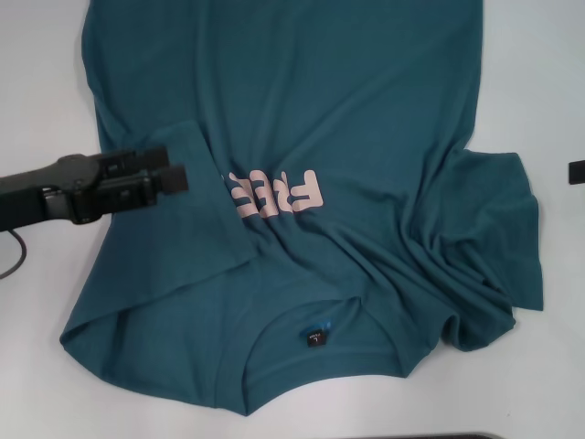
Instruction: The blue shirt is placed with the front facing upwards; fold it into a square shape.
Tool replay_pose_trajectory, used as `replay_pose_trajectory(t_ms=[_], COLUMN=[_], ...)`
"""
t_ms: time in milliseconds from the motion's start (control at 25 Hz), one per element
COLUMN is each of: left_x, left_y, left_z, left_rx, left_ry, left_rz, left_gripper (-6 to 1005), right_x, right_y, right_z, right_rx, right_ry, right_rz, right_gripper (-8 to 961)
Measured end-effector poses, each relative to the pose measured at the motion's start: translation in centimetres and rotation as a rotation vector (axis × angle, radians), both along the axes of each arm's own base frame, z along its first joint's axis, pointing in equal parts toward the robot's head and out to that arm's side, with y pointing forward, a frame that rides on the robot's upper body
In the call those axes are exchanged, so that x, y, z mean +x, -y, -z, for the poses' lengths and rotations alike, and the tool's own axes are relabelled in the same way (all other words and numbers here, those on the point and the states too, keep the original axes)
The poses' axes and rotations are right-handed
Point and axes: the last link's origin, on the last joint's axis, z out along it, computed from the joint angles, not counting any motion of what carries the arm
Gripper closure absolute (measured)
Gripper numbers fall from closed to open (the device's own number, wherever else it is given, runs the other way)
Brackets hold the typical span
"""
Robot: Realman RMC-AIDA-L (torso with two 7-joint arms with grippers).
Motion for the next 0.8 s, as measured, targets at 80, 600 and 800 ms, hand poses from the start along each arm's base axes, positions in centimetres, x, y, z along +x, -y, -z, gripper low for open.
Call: replay_pose_trajectory(t_ms=[80, 600, 800], left_x=[0.1, 0.0, 0.1], left_y=[-0.1, -0.3, -0.4], left_z=[-0.2, -0.6, -0.6], left_rx=[0.014, 0.048, 0.049], left_ry=[0.01, 0.025, 0.025], left_rz=[0.001, -0.007, -0.003], left_gripper=[220, 220, 220], right_x=[0.1, 0.3, 0.2], right_y=[-0.1, -0.4, -0.8], right_z=[0.7, 3.6, 4.2], right_rx=[0.002, -0.005, 0.008], right_ry=[0.002, 0.001, 0.008], right_rz=[-0.002, 0.015, 0.012], right_gripper=[55, 55, 55])
